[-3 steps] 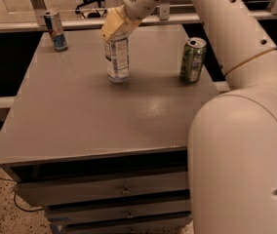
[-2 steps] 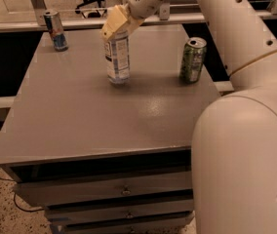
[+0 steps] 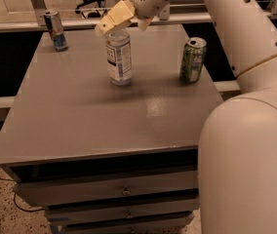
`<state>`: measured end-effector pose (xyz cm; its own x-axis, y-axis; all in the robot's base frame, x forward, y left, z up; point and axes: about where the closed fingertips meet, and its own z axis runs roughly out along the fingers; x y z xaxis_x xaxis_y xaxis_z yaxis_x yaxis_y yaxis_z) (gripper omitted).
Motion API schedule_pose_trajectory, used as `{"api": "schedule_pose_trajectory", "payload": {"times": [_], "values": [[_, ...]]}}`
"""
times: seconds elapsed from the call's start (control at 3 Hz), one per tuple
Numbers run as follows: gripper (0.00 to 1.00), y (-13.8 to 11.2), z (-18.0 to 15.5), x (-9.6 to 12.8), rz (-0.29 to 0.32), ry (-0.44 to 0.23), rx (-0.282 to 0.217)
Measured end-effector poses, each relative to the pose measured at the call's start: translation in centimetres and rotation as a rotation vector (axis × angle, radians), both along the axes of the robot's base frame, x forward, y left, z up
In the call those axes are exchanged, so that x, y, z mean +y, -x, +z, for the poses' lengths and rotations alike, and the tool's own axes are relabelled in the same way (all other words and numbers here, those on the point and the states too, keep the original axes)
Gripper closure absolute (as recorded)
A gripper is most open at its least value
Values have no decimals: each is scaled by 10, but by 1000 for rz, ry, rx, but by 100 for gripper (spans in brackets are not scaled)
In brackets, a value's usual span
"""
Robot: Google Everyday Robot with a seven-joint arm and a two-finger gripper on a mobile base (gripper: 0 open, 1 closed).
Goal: Place blue plastic bottle upright
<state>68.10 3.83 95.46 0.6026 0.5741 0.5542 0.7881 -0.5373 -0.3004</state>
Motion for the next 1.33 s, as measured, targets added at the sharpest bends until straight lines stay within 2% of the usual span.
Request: {"api": "schedule_pose_trajectory", "payload": {"times": [0.33, 0.67, 1.0, 1.33], "values": [[0, 1, 4, -7, -10, -3, -9], [0, 0, 26, -32, -51, -82, -28], [0, -2, 59, -72, -94, -248, -53], [0, -3, 70, -77, -99, -282, -68]]}}
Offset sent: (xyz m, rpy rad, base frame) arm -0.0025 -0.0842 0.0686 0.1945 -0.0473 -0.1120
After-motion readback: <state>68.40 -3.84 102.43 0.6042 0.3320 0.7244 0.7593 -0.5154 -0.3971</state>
